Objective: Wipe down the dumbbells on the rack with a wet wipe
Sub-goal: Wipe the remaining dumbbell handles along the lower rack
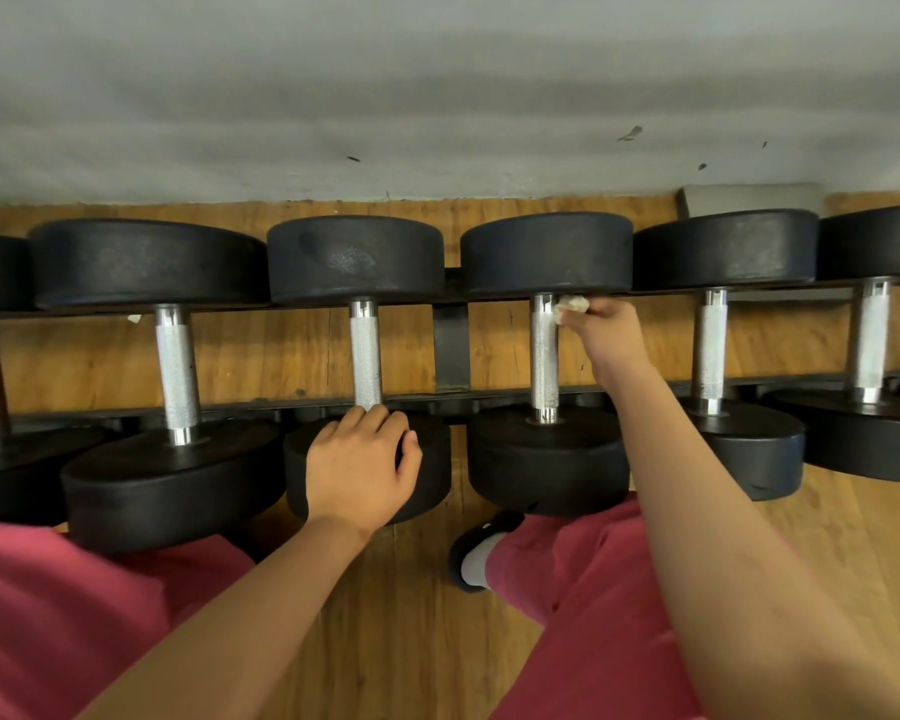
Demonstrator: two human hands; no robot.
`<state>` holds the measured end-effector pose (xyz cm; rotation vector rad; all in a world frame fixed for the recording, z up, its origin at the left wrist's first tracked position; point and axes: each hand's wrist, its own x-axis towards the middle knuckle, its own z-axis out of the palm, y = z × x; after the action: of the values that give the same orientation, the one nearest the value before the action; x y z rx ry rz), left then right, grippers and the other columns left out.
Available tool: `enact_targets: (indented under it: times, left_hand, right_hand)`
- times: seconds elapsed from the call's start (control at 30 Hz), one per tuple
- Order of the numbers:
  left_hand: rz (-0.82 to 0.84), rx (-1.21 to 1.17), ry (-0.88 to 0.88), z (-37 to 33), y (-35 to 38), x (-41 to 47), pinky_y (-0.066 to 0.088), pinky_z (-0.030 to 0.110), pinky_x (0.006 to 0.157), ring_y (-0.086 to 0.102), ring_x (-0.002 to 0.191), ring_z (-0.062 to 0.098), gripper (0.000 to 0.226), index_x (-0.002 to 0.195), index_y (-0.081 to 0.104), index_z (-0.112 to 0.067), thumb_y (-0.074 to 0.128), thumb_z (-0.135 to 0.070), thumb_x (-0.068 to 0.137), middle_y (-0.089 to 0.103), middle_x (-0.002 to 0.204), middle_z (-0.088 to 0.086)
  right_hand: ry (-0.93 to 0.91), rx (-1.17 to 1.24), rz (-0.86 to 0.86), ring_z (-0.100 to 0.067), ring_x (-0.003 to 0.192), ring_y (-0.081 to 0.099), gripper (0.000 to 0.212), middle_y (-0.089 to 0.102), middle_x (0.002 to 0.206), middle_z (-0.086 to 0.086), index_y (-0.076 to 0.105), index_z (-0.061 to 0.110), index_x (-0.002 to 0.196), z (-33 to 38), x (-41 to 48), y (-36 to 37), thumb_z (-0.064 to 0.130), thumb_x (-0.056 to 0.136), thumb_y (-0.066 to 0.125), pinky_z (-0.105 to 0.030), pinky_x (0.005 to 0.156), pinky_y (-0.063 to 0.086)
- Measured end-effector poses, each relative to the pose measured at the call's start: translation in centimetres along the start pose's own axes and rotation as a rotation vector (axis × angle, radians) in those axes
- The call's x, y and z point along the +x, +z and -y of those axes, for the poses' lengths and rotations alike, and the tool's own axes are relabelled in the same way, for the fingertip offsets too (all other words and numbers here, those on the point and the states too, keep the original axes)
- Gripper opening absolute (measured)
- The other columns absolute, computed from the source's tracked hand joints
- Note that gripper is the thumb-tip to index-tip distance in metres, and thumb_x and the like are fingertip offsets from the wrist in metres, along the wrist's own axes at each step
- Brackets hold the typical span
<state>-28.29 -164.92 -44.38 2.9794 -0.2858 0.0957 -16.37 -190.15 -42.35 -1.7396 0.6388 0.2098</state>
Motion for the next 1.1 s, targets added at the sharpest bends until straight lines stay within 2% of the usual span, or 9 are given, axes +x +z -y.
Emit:
enact_targets:
  times: [0.13,0.23,0.33,0.43,0.63,0.77,0.9,0.97,1.1]
  left_hand:
    - [-0.003,0.004,0.002,0.0,0.0,-0.1,0.041,0.028,0.056,0.059,0.068,0.020,0.034,0.078,0.068,-0.016,0.039,-0.030,0.090,0.063,0.074,-0.001]
    - [-0.006,-0.001,0.002,0.0,-0.1,0.0,0.041,0.028,0.056,0.059,0.068,0.020,0.035,0.079,0.069,-0.016,0.039,-0.030,0.090,0.064,0.074,0.000]
    - [-0.003,0.000,0.000,0.0,-0.1,0.0,0.041,0.028,0.056,0.059,0.067,0.020,0.036,0.078,0.068,-0.016,0.038,-0.030,0.090,0.064,0.074,0.000]
    - [0.011,0.008,-0.002,0.0,0.0,0.0,0.041,0.029,0.056,0.059,0.068,0.020,0.035,0.079,0.068,-0.017,0.038,-0.031,0.091,0.063,0.075,0.000]
    - [0.012,0.003,-0.006,0.1,0.0,0.0,0.042,0.029,0.056,0.059,0.070,0.020,0.035,0.080,0.068,-0.017,0.038,-0.031,0.091,0.064,0.076,-0.001]
    - [0.012,-0.001,-0.006,0.1,0.0,-0.1,0.042,0.028,0.057,0.060,0.069,0.019,0.035,0.080,0.069,-0.017,0.038,-0.031,0.091,0.064,0.076,-0.001]
    - [0.006,-0.004,-0.005,0.1,0.0,-0.1,0.040,0.028,0.056,0.059,0.069,0.019,0.035,0.080,0.068,-0.017,0.038,-0.031,0.091,0.063,0.075,-0.001]
    - [0.011,-0.006,-0.006,0.1,0.0,-0.2,0.040,0.028,0.056,0.059,0.069,0.019,0.035,0.080,0.068,-0.017,0.038,-0.031,0.091,0.063,0.076,-0.001]
    - [0.019,-0.011,0.000,0.1,0.0,0.1,0.041,0.028,0.056,0.059,0.070,0.019,0.035,0.080,0.068,-0.018,0.038,-0.031,0.091,0.063,0.076,-0.001]
  right_hand:
    - [-0.113,-0.177,0.008,-0.011,0.090,0.062,0.012,0.070,0.097,-0.002,0.070,0.011,0.101,-0.4,-0.5,0.1,0.015,0.094,0.061,-0.020,0.070,0.041]
    - [-0.087,-0.152,-0.044,-0.009,0.080,0.062,0.016,0.070,0.092,-0.007,0.069,0.007,0.097,-0.1,-0.5,0.7,0.020,0.095,0.060,-0.019,0.063,0.041]
    - [-0.055,-0.024,-0.108,-0.008,0.080,0.061,0.010,0.069,0.089,-0.002,0.068,0.013,0.092,-0.3,-0.9,1.6,0.022,0.093,0.064,-0.017,0.062,0.040]
    - [-0.006,0.035,-0.058,0.000,0.079,0.058,0.010,0.064,0.088,0.009,0.065,0.017,0.100,-0.5,-1.3,2.1,0.022,0.091,0.066,-0.013,0.060,0.038]
    - [0.023,-0.017,-0.027,-0.002,0.081,0.055,0.018,0.064,0.094,0.005,0.064,0.015,0.104,-0.1,-0.7,1.9,0.028,0.093,0.063,-0.016,0.062,0.038]
    - [0.047,0.101,-0.024,-0.007,0.091,0.060,0.006,0.066,0.096,0.006,0.064,0.020,0.097,-0.6,-1.0,1.8,0.024,0.093,0.064,-0.017,0.067,0.040]
    - [0.049,0.203,-0.140,-0.007,0.096,0.062,0.015,0.070,0.101,0.003,0.069,0.015,0.105,-1.1,-1.2,1.9,0.017,0.089,0.068,-0.017,0.075,0.045]
    - [0.022,0.188,-0.155,-0.007,0.095,0.064,0.018,0.070,0.100,0.002,0.070,0.012,0.107,-1.1,-1.2,1.8,0.016,0.089,0.068,-0.018,0.080,0.048]
    - [-0.004,-0.048,-0.051,-0.008,0.080,0.061,0.022,0.066,0.087,0.001,0.067,0.011,0.101,-1.9,-1.9,1.4,0.032,0.094,0.062,-0.018,0.066,0.044]
